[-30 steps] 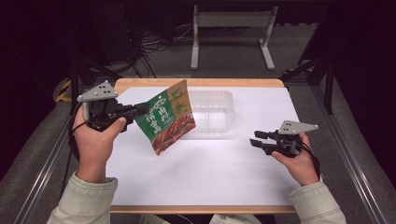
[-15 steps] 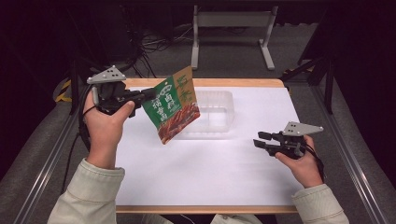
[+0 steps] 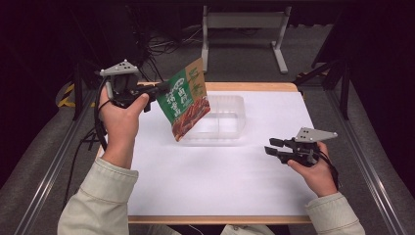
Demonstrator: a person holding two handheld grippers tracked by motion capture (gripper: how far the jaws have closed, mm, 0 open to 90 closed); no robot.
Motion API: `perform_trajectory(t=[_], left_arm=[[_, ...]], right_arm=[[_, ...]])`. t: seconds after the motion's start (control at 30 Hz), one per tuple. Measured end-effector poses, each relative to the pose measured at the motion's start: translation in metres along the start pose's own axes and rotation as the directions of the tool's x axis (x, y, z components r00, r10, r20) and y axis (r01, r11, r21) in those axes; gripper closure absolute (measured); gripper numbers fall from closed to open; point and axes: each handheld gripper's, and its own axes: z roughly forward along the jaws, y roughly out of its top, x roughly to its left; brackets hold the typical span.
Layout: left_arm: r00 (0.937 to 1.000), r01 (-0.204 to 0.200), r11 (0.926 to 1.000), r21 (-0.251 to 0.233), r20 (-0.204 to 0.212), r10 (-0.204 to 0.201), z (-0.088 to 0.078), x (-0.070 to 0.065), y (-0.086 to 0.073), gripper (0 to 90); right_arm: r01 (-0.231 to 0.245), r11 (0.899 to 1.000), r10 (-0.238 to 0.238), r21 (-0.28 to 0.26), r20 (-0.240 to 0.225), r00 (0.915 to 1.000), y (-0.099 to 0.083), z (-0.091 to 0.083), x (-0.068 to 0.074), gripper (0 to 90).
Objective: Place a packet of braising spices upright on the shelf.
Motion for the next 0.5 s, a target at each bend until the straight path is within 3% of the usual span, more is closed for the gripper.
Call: perform_trajectory(t=[0.23,0.5], left_arm=[[0.9997,-0.023,0.9997,0.007,-0.01,0.023,0.016,0.002,0.009,90.0],[0.9999,-0.006,0.9996,-0.029,-0.016,0.005,0.033,0.001,0.017,90.0]], right_arm=[[0.004,1.0,-0.004,-0.001,-0.005,1.0,0.001,0.001,0.0,59.9],[0.007,1.0,-0.007,-0.011,-0.003,1.0,0.002,-0.001,0.0,60.1]])
